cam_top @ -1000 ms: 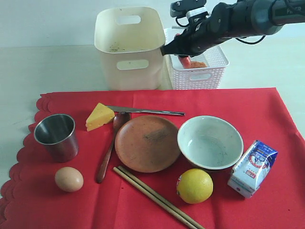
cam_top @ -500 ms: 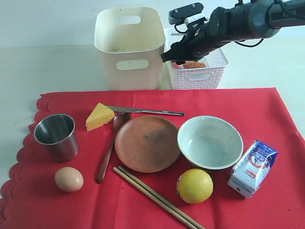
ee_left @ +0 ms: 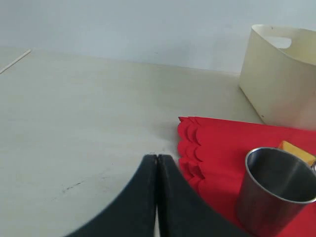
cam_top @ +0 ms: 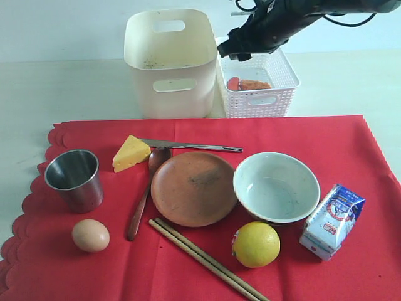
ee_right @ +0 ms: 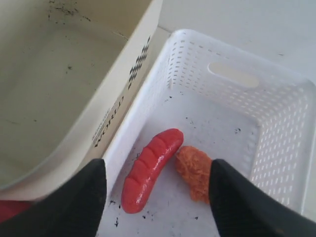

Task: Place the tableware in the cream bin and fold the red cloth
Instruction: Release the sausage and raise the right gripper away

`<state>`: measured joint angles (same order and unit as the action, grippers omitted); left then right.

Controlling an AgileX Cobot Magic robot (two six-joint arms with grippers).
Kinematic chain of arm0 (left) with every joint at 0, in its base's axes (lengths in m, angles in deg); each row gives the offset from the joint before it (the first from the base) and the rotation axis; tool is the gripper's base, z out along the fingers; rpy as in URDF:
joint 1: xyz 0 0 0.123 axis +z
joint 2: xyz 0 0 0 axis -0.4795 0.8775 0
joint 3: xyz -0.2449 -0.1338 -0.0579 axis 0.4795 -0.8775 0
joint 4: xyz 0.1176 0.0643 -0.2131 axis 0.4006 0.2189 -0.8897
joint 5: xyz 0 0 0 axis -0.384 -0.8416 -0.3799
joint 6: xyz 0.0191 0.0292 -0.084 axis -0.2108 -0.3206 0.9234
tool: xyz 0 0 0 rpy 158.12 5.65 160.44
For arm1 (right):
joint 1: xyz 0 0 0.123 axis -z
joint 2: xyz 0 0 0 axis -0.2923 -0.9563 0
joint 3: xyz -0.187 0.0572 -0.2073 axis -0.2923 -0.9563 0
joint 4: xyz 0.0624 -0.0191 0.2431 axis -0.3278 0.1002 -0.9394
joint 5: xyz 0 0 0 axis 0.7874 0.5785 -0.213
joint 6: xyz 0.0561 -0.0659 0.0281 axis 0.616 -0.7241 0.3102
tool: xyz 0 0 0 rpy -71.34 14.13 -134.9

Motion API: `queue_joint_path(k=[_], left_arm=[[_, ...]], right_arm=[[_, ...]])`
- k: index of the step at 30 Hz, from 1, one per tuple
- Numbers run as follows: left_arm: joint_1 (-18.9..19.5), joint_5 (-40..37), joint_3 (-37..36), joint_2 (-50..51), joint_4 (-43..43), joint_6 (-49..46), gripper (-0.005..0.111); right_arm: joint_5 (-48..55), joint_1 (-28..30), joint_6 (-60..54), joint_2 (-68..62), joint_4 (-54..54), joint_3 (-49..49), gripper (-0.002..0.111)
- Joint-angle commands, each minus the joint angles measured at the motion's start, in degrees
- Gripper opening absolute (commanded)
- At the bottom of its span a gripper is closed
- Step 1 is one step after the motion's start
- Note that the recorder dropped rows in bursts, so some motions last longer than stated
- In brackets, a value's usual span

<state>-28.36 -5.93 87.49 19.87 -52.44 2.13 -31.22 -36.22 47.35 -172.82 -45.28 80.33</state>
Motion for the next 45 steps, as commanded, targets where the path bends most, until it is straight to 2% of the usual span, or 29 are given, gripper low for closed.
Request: queue_joint_path(k=[1,14,28,45], left_arm=[[-0.35,0.18,-0.15,-0.36,-0.03,0.09,0.001],[-0.35,0.18,-0.15,-0.36,-0.03,0.09,0.001],[-0.35,0.18,-0.15,-0.36,-0.03,0.09,0.001],[-0.35,0.18,-0.15,-0.36,-0.03,0.09,0.001]], right_arm=[[3.92,0.04,-0.59,3.41,0.44,0.41,0.059],[19.55,0.04,0.00,10.13,0.44,0.41,0.059],[29.55,0.04,2.44,18.10,-2.66,0.41,0.058],[38.81,-0.10,-1.69,24.42,-17.72,0.41,0.058]])
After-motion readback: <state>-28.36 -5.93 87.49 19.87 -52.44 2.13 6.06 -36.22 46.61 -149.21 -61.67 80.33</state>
